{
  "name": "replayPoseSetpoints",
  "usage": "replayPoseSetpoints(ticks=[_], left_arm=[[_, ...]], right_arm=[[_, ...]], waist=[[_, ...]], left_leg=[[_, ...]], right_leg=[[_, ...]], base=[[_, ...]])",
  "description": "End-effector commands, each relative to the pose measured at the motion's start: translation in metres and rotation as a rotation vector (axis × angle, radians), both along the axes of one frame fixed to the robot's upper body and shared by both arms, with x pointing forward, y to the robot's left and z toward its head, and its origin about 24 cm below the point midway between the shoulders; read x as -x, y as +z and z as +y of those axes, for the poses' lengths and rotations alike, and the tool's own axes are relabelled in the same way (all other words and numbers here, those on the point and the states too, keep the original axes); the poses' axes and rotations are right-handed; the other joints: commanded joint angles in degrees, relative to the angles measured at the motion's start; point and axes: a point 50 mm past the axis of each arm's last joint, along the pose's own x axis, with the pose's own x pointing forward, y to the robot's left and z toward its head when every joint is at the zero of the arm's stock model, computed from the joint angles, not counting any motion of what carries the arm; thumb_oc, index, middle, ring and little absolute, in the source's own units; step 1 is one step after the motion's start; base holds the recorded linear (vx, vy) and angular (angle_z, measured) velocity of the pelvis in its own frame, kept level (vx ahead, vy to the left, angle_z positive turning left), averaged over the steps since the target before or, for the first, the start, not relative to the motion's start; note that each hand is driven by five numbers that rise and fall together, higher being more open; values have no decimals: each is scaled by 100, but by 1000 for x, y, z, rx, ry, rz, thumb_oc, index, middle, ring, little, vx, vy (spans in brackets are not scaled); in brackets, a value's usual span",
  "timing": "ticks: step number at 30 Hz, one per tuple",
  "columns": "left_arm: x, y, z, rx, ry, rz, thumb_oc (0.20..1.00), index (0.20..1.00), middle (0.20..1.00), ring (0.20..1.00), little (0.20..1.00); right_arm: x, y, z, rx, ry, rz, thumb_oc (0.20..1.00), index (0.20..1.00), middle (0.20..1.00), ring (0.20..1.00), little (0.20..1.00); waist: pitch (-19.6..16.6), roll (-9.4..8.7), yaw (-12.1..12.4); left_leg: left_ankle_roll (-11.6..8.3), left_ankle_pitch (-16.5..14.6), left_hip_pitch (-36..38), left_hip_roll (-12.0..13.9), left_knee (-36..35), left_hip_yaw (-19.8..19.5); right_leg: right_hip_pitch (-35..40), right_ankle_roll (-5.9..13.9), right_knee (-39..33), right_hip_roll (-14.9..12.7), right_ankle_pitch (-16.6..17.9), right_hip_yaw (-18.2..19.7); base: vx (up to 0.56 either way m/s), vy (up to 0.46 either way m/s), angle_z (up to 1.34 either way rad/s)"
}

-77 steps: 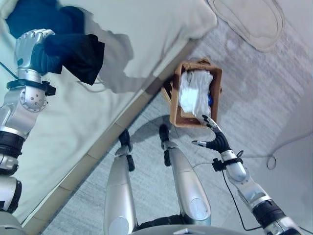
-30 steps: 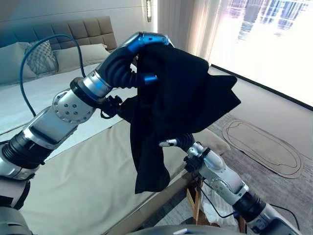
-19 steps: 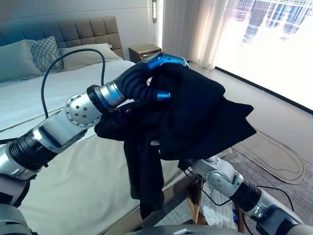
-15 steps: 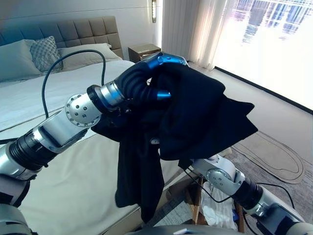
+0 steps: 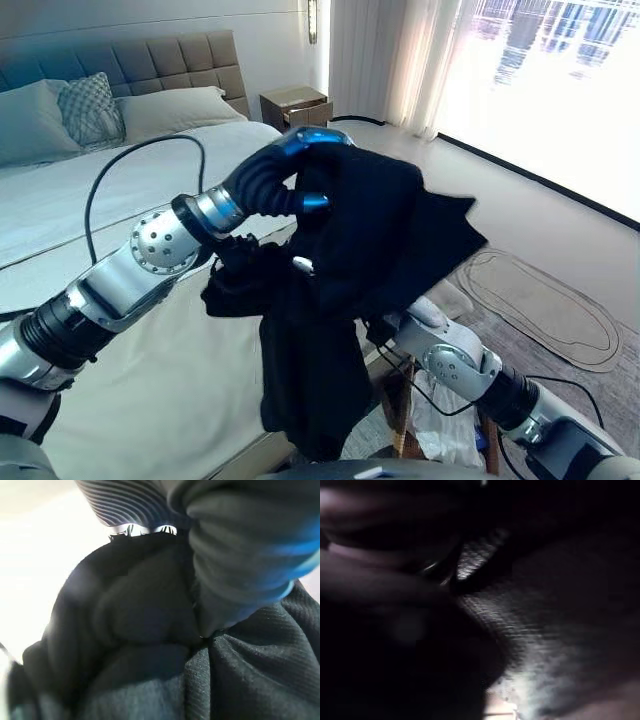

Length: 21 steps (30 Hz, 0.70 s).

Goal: Pick up clothes into the bucket

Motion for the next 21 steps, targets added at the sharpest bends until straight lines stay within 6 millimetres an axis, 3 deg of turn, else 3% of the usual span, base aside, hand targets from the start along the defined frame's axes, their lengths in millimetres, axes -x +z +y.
replayPoseSetpoints(ticks=[1, 5, 6, 7, 13, 20, 21], left_arm=[[-10, 20, 31, 72, 183, -113, 200, 200, 200, 200, 200], [-11, 6, 51, 128, 283, -83, 200, 200, 200, 200, 200], [-11, 3, 55, 128, 305, -73, 416, 416, 416, 416, 416], [-9, -7, 66, 152, 364, -51, 1000, 1000, 1000, 1000, 1000], [-4, -33, 94, 181, 529, -4, 1000, 1000, 1000, 1000, 1000], [6, -70, 121, 186, 708, 81, 1000, 1000, 1000, 1000, 1000], [9, -86, 130, 185, 771, 128, 1000, 1000, 1000, 1000, 1000]], right_arm=[[9, 47, -8, -213, -1, -153, 200, 200, 200, 200, 200], [10, 39, -13, -219, -32, -126, 200, 200, 200, 200, 200], [10, 37, -15, -218, -43, -120, 200, 200, 200, 200, 200], [10, 33, -20, -223, -71, -105, 200, 200, 200, 200, 200], [7, 29, -35, -221, -166, -105, 200, 200, 200, 200, 200], [-1, 32, -68, -211, -359, -151, 200, 200, 200, 200, 200], [-3, 36, -82, -206, -432, -178, 200, 200, 200, 200, 200]], waist=[[61, -267, 70], [57, -270, 61], [60, -273, 60], [64, -281, 74], [60, -282, 55], [43, -276, 42], [38, -275, 35]], left_leg=[[96, -530, 423, -178, 82, 491], [102, -546, 441, -175, 82, 496], [104, -549, 447, -174, 81, 496], [108, -556, 452, -175, 82, 500], [118, -578, 472, -162, 82, 504], [137, -610, 499, -159, 88, 528], [144, -620, 504, -160, 89, 535]], right_leg=[[-309, 319, 57, -169, 290, 55], [-299, 313, 60, -167, 275, 58], [-295, 310, 61, -166, 269, 61], [-284, 306, 61, -167, 262, 60], [-273, 298, 73, -166, 231, 50], [-270, 290, 92, -159, 205, 58], [-270, 288, 104, -160, 193, 58]], base=[[0, 0, 0], [0, 0, 0], [0, 0, 0], [0, 0, 0], [0, 0, 0], [0, 0, 0], [0, 0, 0]])
